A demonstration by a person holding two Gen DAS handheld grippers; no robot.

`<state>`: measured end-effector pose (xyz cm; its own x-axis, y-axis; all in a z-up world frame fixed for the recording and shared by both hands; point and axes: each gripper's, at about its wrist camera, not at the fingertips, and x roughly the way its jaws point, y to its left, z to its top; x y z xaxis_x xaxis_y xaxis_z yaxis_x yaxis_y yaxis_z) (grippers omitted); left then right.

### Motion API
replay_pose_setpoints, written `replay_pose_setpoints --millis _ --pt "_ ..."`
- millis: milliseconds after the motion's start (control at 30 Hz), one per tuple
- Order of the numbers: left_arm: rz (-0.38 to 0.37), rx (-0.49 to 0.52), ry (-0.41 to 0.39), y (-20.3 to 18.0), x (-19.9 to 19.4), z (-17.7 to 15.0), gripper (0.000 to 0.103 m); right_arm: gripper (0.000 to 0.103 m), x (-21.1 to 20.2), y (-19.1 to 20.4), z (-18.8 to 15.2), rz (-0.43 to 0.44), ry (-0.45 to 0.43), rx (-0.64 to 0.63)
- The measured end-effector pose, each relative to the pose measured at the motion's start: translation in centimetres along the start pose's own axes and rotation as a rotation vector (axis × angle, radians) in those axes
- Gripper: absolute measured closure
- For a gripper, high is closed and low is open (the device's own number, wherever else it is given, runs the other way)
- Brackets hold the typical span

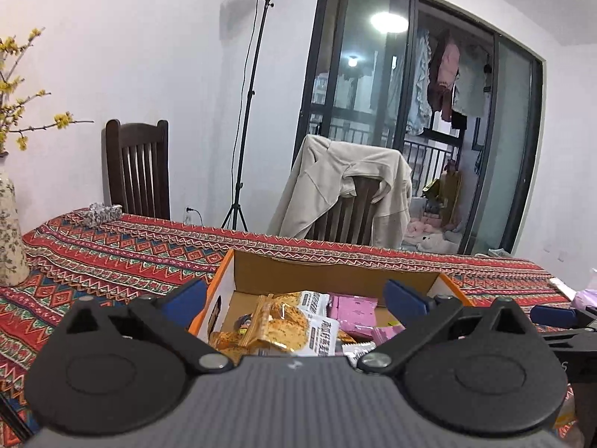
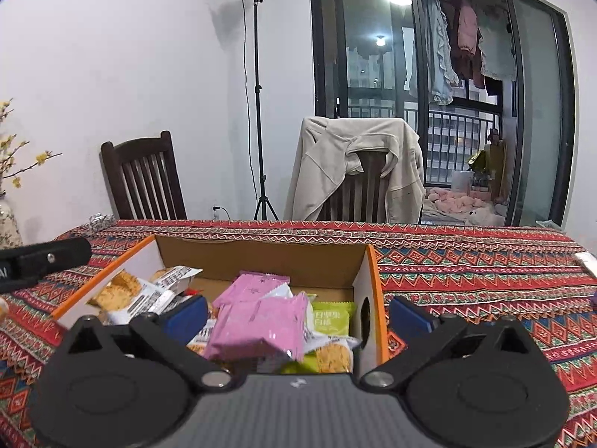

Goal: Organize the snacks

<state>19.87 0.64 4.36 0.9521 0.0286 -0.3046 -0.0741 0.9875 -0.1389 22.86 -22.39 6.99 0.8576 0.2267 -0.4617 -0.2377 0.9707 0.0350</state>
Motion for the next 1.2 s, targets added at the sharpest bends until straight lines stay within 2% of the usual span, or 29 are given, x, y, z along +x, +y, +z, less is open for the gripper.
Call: replay_pose_setpoints --millis 333,500,667,1000,1200 --pt "-0.121 -0.004 -0.035 1.0 -7.0 -1.0 0.0 0.0 -7.0 -0.4 -1.9 0.011 -0.039 -0.007" --pt "-0.126 0.017 -0.05 1.1 -10.1 -2.2 0.0 0.0 -10.7 -0.5 -3.5 0.025 -0.062 -0.006" --pt "-0.149 -0.01 -0.004 1.8 -12.3 -4.0 0.0 0.0 -13.1 -0.6 -5.3 0.027 -0.044 0.002" --pt "-0.101 -0.014 0.059 2.5 -14.1 -8.0 0.0 0.0 -16.1 -0.7 -9.0 0.04 0.01 0.033" --pt "-0.084 -0.001 0.059 2.5 -15.6 -9.4 0.0 0.0 -16.8 -0.6 -10.8 0.04 0.044 0.053"
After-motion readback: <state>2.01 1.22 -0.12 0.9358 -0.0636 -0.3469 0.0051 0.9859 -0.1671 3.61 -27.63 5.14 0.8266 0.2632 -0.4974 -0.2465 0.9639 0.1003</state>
